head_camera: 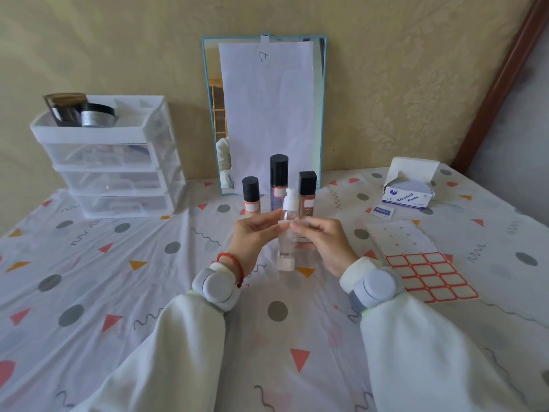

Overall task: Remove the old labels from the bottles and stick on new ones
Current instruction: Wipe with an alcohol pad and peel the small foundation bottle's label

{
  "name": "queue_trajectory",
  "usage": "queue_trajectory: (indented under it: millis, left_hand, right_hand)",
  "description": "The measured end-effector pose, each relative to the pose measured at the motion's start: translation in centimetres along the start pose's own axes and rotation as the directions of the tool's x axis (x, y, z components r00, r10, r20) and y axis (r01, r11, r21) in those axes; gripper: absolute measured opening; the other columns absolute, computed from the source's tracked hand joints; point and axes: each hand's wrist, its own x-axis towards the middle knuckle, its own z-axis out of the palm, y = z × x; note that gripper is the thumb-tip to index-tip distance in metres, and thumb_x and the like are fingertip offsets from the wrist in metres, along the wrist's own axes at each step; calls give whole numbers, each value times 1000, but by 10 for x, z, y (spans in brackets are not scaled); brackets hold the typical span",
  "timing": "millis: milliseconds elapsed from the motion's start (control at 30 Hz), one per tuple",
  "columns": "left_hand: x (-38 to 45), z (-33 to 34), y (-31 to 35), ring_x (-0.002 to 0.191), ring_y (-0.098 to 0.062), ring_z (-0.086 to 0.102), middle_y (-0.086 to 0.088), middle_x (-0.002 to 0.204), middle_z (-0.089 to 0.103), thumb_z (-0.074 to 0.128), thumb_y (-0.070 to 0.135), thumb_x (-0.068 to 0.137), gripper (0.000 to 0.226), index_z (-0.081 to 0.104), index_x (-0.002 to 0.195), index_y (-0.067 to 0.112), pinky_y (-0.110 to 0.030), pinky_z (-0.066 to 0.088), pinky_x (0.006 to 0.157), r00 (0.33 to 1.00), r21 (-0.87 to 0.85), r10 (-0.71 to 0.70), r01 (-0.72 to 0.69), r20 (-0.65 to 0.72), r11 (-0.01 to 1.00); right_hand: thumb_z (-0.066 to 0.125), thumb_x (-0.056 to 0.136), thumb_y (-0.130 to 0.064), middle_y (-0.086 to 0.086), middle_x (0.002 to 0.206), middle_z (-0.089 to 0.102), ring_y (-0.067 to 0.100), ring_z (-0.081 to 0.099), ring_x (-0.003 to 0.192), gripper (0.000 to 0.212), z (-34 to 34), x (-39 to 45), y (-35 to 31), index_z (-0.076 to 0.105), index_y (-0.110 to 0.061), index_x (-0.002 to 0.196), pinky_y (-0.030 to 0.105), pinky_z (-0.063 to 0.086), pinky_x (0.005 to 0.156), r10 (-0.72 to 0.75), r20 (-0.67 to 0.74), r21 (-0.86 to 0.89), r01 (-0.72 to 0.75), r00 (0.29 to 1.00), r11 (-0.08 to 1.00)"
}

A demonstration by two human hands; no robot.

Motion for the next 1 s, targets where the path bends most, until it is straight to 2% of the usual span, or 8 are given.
queue_trajectory:
  millis: [267, 433, 567, 700, 767, 867, 933, 1000]
  left_hand:
    - [-2, 3, 3, 98, -21, 70, -4, 104, 74, 69, 17, 82, 25, 73, 106, 20, -29, 57, 76, 998, -16, -58, 58, -21, 998]
    - [-5, 3, 4, 94, -20, 71, -4, 100, 74, 72, 21, 77, 25, 74, 101, 23, -25, 56, 72, 998, -3, -48, 48, -47, 999]
    - [-5, 4, 4, 99, -24, 69, -7, 105, 73, 71, 27, 74, 34, 72, 107, 16, -31, 56, 77, 999, 44, -32, 34, -43, 998]
    - [-5, 0, 5, 102, -24, 67, -9, 111, 71, 64, 20, 86, 31, 68, 115, 10, -31, 56, 77, 997, 48, -56, 59, -59, 997]
    - [-6, -1, 7, 96, -23, 67, -10, 110, 68, 69, 32, 81, 45, 64, 118, 9, -31, 57, 74, 998, 212, -49, 59, -49, 975]
    - [-9, 3, 6, 69, -9, 66, -2, 88, 68, 85, 37, 63, 51, 65, 101, 9, -22, 53, 61, 1000, 600, 16, -6, -10, 800]
    - [-12, 7, 4, 52, -8, 62, -2, 69, 69, 87, 30, 64, 37, 68, 83, 5, -18, 49, 53, 999, 666, 40, -55, 37, 744]
    - [-14, 8, 3, 51, -13, 63, -3, 62, 69, 84, 25, 70, 27, 70, 74, 2, -20, 50, 54, 996, 689, 54, -87, 70, 720]
  right_hand:
    - [65, 90, -18, 8, 104, 73, 23, 71, 93, 22, 6, -3, -3, 72, -7, 108, 38, 58, 82, 28, -1, 65, -28, 1000, 997]
    - [74, 80, -36, 4, 100, 74, 20, 70, 93, 36, 13, -3, -4, 73, -10, 106, 41, 58, 84, 80, -35, 48, -78, 996, 996]
    - [78, 78, -28, 6, 104, 73, 23, 69, 98, 35, 11, -2, -3, 72, -10, 107, 46, 55, 89, 85, -39, 52, -83, 996, 995]
    - [77, 78, -22, 7, 103, 74, 24, 70, 94, 32, 11, -1, -4, 72, -6, 106, 38, 59, 79, 57, -44, 117, -52, 997, 992]
    - [77, 79, -21, 9, 97, 75, 23, 72, 89, 24, 13, 0, -2, 74, -9, 100, 33, 60, 71, 42, -93, 144, -28, 995, 989]
    - [80, 77, -22, 9, 89, 76, 25, 73, 82, 15, 12, 1, -2, 76, -16, 90, 34, 59, 65, 44, -184, 207, -5, 982, 978]
    - [81, 76, -26, 6, 87, 76, 24, 73, 80, 21, 12, 2, -1, 76, -15, 94, 33, 58, 64, 33, -217, 184, 8, 976, 983]
    - [81, 76, -27, 5, 88, 76, 23, 73, 81, 27, 12, 2, 1, 75, -13, 98, 32, 58, 64, 30, -217, 164, 6, 976, 986]
